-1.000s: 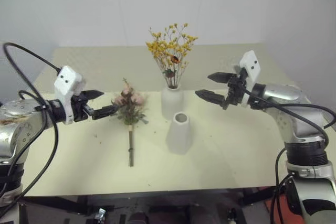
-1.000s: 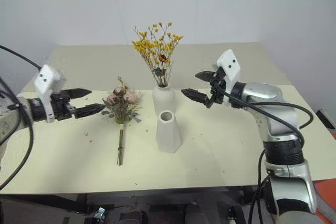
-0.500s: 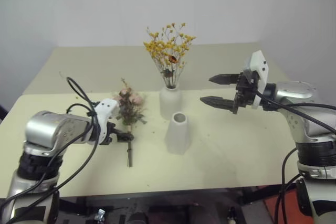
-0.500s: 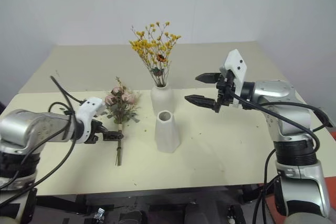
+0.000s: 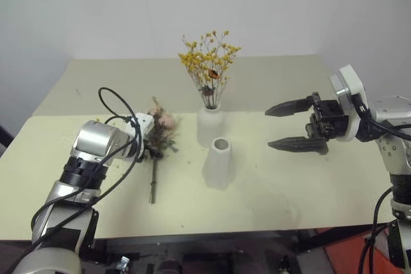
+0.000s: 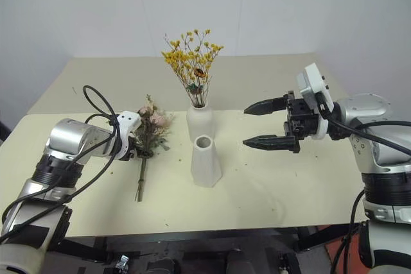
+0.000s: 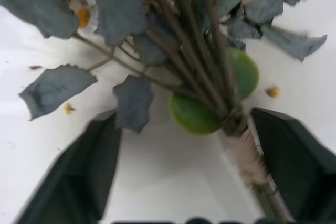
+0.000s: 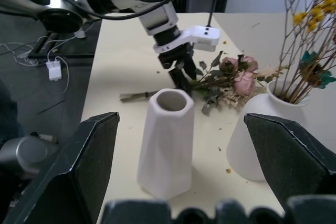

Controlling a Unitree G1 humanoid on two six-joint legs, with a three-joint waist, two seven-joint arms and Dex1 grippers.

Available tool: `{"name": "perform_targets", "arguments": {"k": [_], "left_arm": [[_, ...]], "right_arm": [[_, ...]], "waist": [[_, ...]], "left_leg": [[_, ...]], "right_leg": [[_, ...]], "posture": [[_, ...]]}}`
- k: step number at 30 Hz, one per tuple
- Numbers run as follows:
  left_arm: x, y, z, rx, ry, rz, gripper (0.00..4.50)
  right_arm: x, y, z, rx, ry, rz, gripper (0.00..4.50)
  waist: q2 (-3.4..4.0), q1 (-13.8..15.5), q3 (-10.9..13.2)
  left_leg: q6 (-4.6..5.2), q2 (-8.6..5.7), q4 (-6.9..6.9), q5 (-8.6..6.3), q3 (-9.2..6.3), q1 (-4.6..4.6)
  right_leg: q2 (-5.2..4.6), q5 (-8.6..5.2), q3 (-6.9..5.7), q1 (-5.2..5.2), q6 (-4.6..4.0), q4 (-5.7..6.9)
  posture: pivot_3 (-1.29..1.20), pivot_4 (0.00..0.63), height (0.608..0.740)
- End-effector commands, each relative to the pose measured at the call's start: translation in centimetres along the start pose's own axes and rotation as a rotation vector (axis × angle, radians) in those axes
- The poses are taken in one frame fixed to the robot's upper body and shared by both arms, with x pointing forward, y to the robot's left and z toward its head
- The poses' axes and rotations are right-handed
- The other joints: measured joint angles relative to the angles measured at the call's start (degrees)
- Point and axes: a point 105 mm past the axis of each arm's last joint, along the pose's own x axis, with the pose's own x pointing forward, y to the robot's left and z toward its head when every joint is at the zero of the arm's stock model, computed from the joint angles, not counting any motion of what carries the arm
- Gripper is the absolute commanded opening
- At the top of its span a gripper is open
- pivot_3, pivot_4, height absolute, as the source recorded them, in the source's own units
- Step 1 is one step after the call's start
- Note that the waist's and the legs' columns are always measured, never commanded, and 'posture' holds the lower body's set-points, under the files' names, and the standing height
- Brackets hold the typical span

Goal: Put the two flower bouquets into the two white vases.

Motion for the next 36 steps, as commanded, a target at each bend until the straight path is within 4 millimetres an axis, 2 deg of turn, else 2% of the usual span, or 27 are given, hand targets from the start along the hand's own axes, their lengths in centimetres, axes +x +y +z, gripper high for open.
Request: {"name": "perform_targets", "arguments": {"k": [1,6,9,10,14,18,21,23,24,26,32,36], "left_arm": [[0.0,1.2,-0.2,-0.004,0.007,0.035,2.81],[-1.0,2.9,0.3,-0.017,-0.029,0.076,1.22],[-2.1,3.7,1.6,-0.014,-0.092,0.087,0.28],[-2.6,3.9,2.2,-0.013,-0.120,0.091,0.14],[-4.6,4.7,4.2,-0.010,-0.233,0.116,0.14],[-8.0,5.2,7.7,0.000,-0.476,0.104,0.14],[-11.9,4.2,10.7,-0.032,-0.773,-0.041,0.14],[-15.6,2.6,12.3,-0.027,-0.990,-0.200,0.14],[-17.1,1.7,12.7,-0.012,-1.061,-0.281,0.14],[-18.8,0.0,12.8,0.026,-1.130,-0.400,0.14],[-21.5,-4.2,12.4,0.110,-1.207,-0.681,0.14],[-22.3,-6.7,12.4,0.110,-1.227,-0.855,0.14]], "right_arm": [[-1.5,0.3,1.2,-0.070,-0.018,-0.006,4.50],[-2.0,0.6,0.7,-0.065,-0.006,0.006,4.50],[-2.1,0.5,0.5,-0.062,-0.002,0.002,4.50],[-2.1,0.4,0.3,-0.058,0.001,-0.002,4.50],[-2.1,0.3,-0.1,-0.050,0.008,-0.011,4.50],[-2.1,0.3,-0.2,-0.046,0.008,-0.022,4.50],[-2.2,0.4,-0.3,-0.046,0.009,-0.025,4.50],[-2.4,0.5,-0.4,-0.043,0.014,-0.030,4.50],[-2.5,0.4,-0.5,-0.042,0.018,-0.037,4.50],[-2.7,0.4,-0.7,-0.042,0.022,-0.054,4.50],[-3.9,0.8,-0.9,-0.063,0.010,-0.095,4.50],[-4.3,0.9,-0.9,-0.061,0.021,-0.113,4.50]], "waist": [[0.00,0.0,0.0],[0.00,-0.4,0.0],[-0.01,-0.5,0.0],[-0.03,-0.5,0.0],[-0.05,-0.4,0.0],[-0.05,-0.3,0.0],[-0.05,-0.3,0.1],[-0.05,-0.2,0.1],[-0.05,-0.1,0.1],[-0.14,0.0,0.1],[-0.14,0.2,0.1],[-0.14,0.2,0.1]], "left_leg": [[0.00,0.00,0.00,0.00,0.00,0.00],[0.00,0.01,0.00,0.00,0.00,-0.01],[0.00,0.01,0.00,0.00,0.00,-0.02],[0.00,0.01,0.00,0.00,-0.01,-0.02],[0.00,0.01,0.00,0.00,-0.02,-0.11],[0.00,0.00,0.00,0.00,-0.02,-0.18],[0.00,0.01,0.00,0.00,-0.02,-0.21],[-0.01,0.01,0.00,0.00,-0.02,-0.22],[-0.01,0.01,0.00,0.00,-0.01,-0.22],[-0.01,0.02,0.00,0.00,-0.01,-0.25],[-0.02,-0.01,0.02,0.00,0.00,-0.23],[-0.03,0.00,0.03,0.01,0.00,-0.15]], "right_leg": [[0.00,0.00,0.00,0.01,0.00,0.01],[0.00,-0.01,0.00,0.00,0.01,-0.01],[0.00,-0.01,0.00,-0.01,0.02,0.00],[0.00,-0.01,0.00,-0.01,0.02,0.00],[0.00,-0.02,-0.01,-0.05,0.02,-0.05],[-0.04,-0.01,-0.03,-0.06,0.03,-0.17],[-0.05,0.01,-0.04,-0.07,0.03,-0.23],[-0.05,0.02,-0.06,-0.06,0.03,-0.25],[-0.06,0.03,-0.06,-0.05,0.04,-0.28],[-0.07,0.06,-0.09,-0.02,0.07,-0.37],[-0.10,0.09,-0.07,0.02,0.10,-0.39],[-0.08,0.09,-0.06,0.09,0.12,-0.40]], "posture": [[0.00,0.150,0.740],[0.00,0.150,0.740],[0.00,0.150,0.740],[0.00,0.150,0.740],[0.00,0.150,0.740],[0.00,0.150,0.740],[0.00,0.150,0.740],[0.00,0.150,0.740],[0.00,0.150,0.740],[0.00,0.150,0.740],[0.00,0.150,0.740],[0.00,0.150,0.740]]}}
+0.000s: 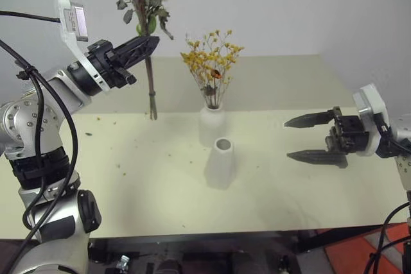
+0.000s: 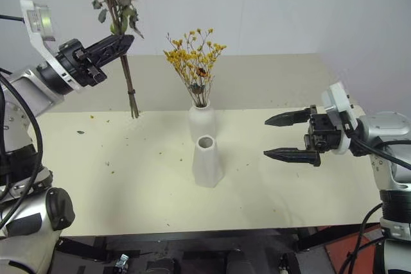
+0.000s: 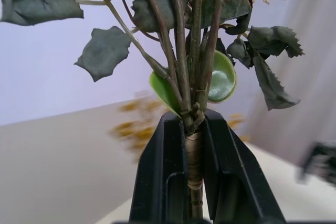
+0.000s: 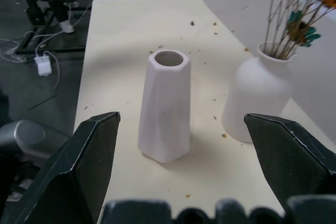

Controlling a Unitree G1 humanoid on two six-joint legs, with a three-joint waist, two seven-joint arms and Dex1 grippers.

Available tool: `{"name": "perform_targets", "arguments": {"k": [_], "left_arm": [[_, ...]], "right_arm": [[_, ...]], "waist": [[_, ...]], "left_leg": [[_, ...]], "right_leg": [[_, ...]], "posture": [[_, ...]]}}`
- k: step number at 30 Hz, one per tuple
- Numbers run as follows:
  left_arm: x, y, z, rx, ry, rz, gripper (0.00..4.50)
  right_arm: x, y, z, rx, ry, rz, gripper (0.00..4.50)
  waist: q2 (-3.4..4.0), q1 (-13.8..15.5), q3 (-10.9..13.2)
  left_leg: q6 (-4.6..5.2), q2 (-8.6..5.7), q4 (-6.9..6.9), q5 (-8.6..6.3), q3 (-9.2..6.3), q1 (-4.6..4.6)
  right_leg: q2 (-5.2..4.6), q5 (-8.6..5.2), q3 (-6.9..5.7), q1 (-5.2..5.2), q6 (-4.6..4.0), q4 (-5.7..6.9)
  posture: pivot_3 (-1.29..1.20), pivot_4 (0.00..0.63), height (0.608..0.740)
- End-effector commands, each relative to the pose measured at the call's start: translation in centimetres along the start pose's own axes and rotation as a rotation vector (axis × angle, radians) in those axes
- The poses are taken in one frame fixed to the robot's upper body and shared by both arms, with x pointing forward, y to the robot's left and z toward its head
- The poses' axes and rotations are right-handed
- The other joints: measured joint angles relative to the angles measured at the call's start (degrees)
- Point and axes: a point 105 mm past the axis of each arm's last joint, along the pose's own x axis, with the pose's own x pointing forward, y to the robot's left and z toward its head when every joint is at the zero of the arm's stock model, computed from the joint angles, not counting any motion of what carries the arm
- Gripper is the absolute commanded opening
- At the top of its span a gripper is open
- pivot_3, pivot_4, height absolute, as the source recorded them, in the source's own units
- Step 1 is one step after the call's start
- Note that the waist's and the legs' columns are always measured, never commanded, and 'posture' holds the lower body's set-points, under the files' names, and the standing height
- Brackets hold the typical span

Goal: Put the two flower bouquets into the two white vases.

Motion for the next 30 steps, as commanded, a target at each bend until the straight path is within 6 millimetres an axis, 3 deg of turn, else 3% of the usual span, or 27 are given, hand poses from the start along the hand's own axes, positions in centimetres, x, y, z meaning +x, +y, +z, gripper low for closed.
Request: {"name": "perform_targets", "arguments": {"k": [1,10,16,21,30], "left_arm": [[1.0,-3.0,1.5,0.003,-0.074,-0.142,0.14],[4.0,-5.1,0.0,-0.019,-0.198,-0.319,0.14],[5.4,-6.5,-3.2,0.034,-0.210,-0.439,0.14],[6.0,-6.7,-5.3,0.032,-0.169,-0.477,0.14],[6.2,-6.9,-7.0,-0.009,-0.147,-0.489,0.14]], "right_arm": [[-0.8,0.1,1.3,-0.067,-0.011,-0.023,4.50],[-0.6,0.2,1.4,-0.071,-0.016,-0.036,4.50],[-0.6,0.2,1.3,-0.069,-0.016,-0.050,4.50],[-0.5,0.3,1.4,-0.069,-0.017,-0.055,4.50],[-0.6,0.6,1.3,-0.063,-0.017,-0.069,4.50]], "waist": [[0.00,0.0,0.0],[0.00,0.0,0.0],[0.00,0.3,0.0],[0.00,0.4,0.0],[0.00,0.6,0.0]], "left_leg": [[0.00,0.00,0.00,0.00,0.00,-0.01],[-0.01,-0.02,0.00,0.01,0.01,-0.02],[-0.01,-0.04,0.00,0.01,0.02,-0.03],[-0.01,-0.04,0.01,0.01,0.02,-0.03],[-0.01,-0.05,0.00,0.01,0.02,-0.03]], "right_leg": [[0.00,0.00,0.00,0.00,0.00,-0.02],[0.01,0.01,0.03,0.00,-0.01,-0.04],[0.00,0.02,0.04,0.03,-0.03,-0.11],[0.01,0.02,0.05,0.02,-0.02,-0.11],[0.00,0.02,0.05,0.03,-0.01,-0.12]], "posture": [[0.00,0.150,0.740],[0.00,0.150,0.740],[0.00,0.150,0.740],[0.00,0.150,0.740],[0.00,0.150,0.740]]}}
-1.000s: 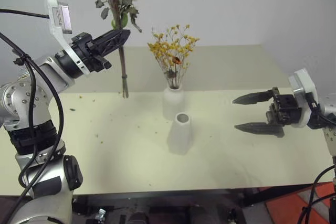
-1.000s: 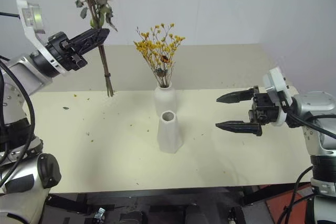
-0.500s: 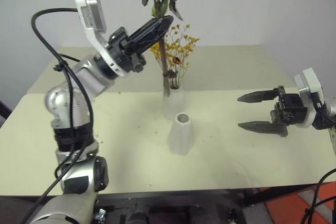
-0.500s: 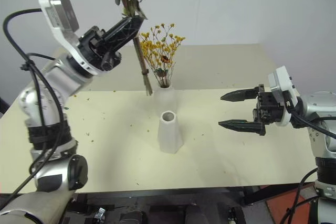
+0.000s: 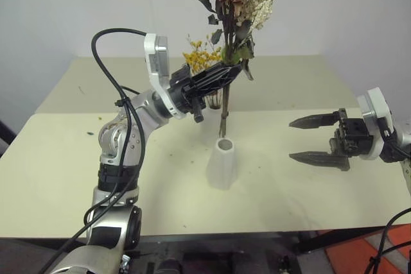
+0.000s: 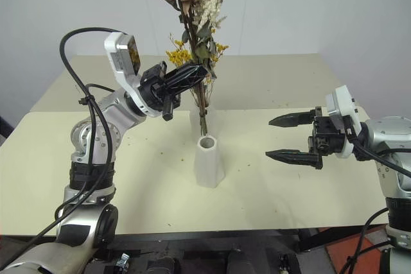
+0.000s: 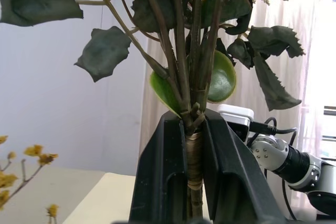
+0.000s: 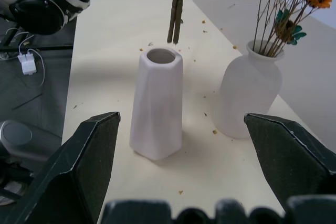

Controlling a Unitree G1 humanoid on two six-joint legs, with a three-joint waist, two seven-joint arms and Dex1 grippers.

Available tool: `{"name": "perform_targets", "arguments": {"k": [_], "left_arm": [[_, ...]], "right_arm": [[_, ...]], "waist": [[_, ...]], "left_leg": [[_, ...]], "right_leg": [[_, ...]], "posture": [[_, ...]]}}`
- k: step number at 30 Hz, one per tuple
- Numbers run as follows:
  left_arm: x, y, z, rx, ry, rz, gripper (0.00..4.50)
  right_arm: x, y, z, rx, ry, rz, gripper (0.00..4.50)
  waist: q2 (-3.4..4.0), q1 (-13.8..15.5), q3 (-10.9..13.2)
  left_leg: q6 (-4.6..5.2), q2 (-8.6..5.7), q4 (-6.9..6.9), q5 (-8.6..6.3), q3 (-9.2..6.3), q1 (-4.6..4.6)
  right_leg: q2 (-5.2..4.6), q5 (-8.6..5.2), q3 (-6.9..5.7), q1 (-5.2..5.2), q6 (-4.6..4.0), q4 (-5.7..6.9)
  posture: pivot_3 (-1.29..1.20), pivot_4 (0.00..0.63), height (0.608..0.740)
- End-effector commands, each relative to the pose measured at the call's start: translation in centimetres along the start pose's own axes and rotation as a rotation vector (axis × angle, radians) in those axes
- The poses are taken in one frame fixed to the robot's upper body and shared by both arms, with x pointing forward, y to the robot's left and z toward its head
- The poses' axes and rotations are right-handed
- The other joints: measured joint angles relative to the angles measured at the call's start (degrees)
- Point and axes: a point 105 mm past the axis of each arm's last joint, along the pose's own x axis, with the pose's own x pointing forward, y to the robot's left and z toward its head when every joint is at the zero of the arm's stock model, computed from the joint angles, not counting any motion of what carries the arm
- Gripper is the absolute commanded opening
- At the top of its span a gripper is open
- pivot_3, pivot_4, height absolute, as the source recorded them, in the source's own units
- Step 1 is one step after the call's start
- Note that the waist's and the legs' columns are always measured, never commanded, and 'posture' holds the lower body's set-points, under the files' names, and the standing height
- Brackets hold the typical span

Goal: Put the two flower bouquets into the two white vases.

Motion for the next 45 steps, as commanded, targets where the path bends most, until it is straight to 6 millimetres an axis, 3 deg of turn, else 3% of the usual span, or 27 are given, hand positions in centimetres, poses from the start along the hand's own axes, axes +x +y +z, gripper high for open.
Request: {"name": "perform_targets", "arguments": {"k": [1,15,45], "left_arm": [[0.3,-0.5,0.1,0.011,-0.016,-0.021,0.14],[0.4,-0.9,-0.5,-0.016,-0.007,-0.049,0.14],[-0.8,-0.3,-4.1,-0.077,0.086,0.019,0.14]], "right_arm": [[-0.6,0.1,1.4,-0.050,-0.020,-0.022,4.50],[-0.6,0.3,1.3,-0.044,-0.029,-0.035,4.50],[-0.2,0.5,1.1,-0.044,-0.050,-0.070,4.50]], "waist": [[0.00,0.0,0.0],[0.00,0.1,0.0],[0.00,0.2,0.0]], "left_leg": [[0.00,0.00,0.00,0.00,0.00,0.00],[0.00,0.00,0.00,0.00,0.00,-0.01],[0.00,0.00,0.00,0.00,-0.01,-0.01]], "right_leg": [[0.00,0.00,0.00,0.00,0.00,0.00],[0.00,0.00,0.00,0.00,0.00,-0.01],[0.00,0.00,0.00,0.01,0.00,-0.02]], "posture": [[0.00,0.150,0.740],[0.00,0.150,0.740],[0.00,0.150,0.740]]}}
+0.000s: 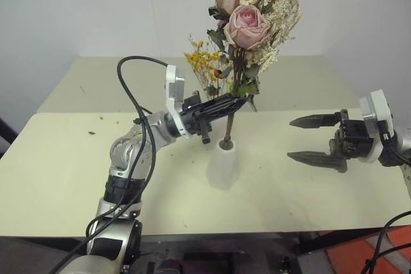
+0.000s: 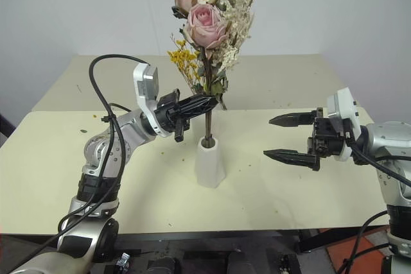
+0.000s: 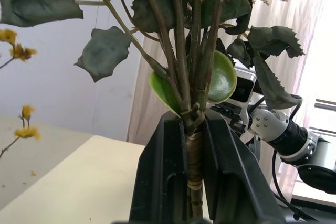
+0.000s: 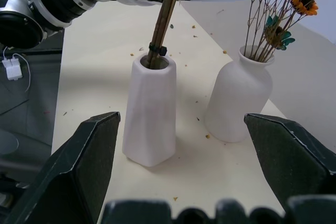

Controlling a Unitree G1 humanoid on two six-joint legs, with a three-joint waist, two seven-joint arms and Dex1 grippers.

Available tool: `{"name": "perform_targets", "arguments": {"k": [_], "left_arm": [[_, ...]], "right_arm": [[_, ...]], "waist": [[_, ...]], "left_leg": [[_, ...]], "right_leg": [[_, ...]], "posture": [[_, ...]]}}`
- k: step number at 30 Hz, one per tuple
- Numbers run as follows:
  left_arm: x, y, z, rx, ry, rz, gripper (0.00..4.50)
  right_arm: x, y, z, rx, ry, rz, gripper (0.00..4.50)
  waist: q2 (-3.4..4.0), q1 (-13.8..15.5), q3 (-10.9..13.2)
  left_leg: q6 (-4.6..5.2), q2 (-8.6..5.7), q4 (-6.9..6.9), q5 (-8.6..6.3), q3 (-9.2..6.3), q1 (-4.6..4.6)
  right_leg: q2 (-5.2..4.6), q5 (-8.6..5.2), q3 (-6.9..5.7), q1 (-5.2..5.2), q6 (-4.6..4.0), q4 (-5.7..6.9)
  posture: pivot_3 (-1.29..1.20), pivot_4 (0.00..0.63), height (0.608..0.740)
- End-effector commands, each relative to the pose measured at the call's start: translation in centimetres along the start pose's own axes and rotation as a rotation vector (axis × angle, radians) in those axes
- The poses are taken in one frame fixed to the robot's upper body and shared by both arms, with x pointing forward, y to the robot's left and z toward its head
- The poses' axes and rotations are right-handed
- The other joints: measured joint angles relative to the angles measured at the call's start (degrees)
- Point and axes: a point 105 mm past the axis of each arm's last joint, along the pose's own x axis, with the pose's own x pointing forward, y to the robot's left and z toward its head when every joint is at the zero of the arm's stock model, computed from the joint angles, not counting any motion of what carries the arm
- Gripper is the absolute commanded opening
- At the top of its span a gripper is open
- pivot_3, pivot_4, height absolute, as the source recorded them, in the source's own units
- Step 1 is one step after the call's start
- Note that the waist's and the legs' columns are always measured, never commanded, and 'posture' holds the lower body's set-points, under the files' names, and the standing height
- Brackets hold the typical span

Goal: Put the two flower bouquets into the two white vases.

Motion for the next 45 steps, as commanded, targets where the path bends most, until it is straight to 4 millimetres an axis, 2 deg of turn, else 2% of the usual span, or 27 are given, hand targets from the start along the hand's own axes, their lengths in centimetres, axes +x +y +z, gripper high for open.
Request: {"name": "perform_targets", "arguments": {"k": [1,16,24,30,37,39,45], "left_arm": [[0.0,-0.1,-0.1,0.015,-0.003,-0.002,0.14],[-0.8,0.1,-2.2,-0.028,0.046,0.026,0.14],[-1.8,-0.9,-2.5,-0.073,0.098,-0.017,2.69],[-5.2,-1.8,-2.3,-0.078,0.170,0.018,4.48],[-10.3,-1.9,-1.0,-0.021,0.269,0.166,4.48],[-11.2,-1.9,-0.7,-0.003,0.290,0.196,4.48],[-16.5,-1.8,1.7,0.106,0.390,0.376,4.48]], "right_arm": [[-0.3,0.1,1.4,-0.046,-0.041,-0.011,4.50],[-0.3,0.3,1.3,-0.040,-0.048,-0.023,4.50],[-0.1,0.3,1.2,-0.038,-0.049,-0.027,4.50],[-0.1,0.1,1.1,-0.034,-0.048,-0.028,4.50],[-0.2,-0.1,0.9,-0.026,-0.040,-0.024,4.50],[-0.3,-0.1,0.8,-0.024,-0.038,-0.024,4.50],[-0.8,-0.3,0.4,0.002,-0.032,-0.046,4.50]], "waist": [[0.00,0.0,0.0],[0.00,0.0,0.0],[0.00,-0.1,0.0],[0.01,-0.3,0.0],[0.02,-0.1,0.0],[0.02,-0.1,0.0],[0.03,-0.1,0.0]], "left_leg": [[0.00,0.00,0.00,0.00,0.00,0.00],[0.00,0.00,0.00,0.00,0.00,0.01],[0.00,0.01,0.00,0.00,0.00,0.00],[0.00,0.05,-0.01,0.00,0.01,0.03],[0.01,0.07,-0.02,0.00,0.01,0.03],[0.01,0.07,-0.02,0.00,0.01,0.03],[0.01,0.11,-0.04,-0.01,0.03,0.01]], "right_leg": [[0.00,0.00,0.00,0.00,0.00,0.00],[0.01,0.00,0.00,0.00,0.00,0.01],[0.00,0.00,0.00,-0.01,0.00,0.00],[0.02,0.00,0.01,-0.02,-0.01,0.03],[0.02,-0.01,-0.01,-0.02,-0.02,0.01],[0.03,-0.01,-0.01,-0.03,-0.02,0.01],[0.03,-0.02,-0.01,-0.08,-0.03,0.00]], "posture": [[0.00,0.150,0.740],[0.00,0.150,0.740],[0.00,0.150,0.740],[0.00,0.150,0.740],[0.00,0.150,0.740],[0.00,0.150,0.740],[0.00,0.150,0.740]]}}
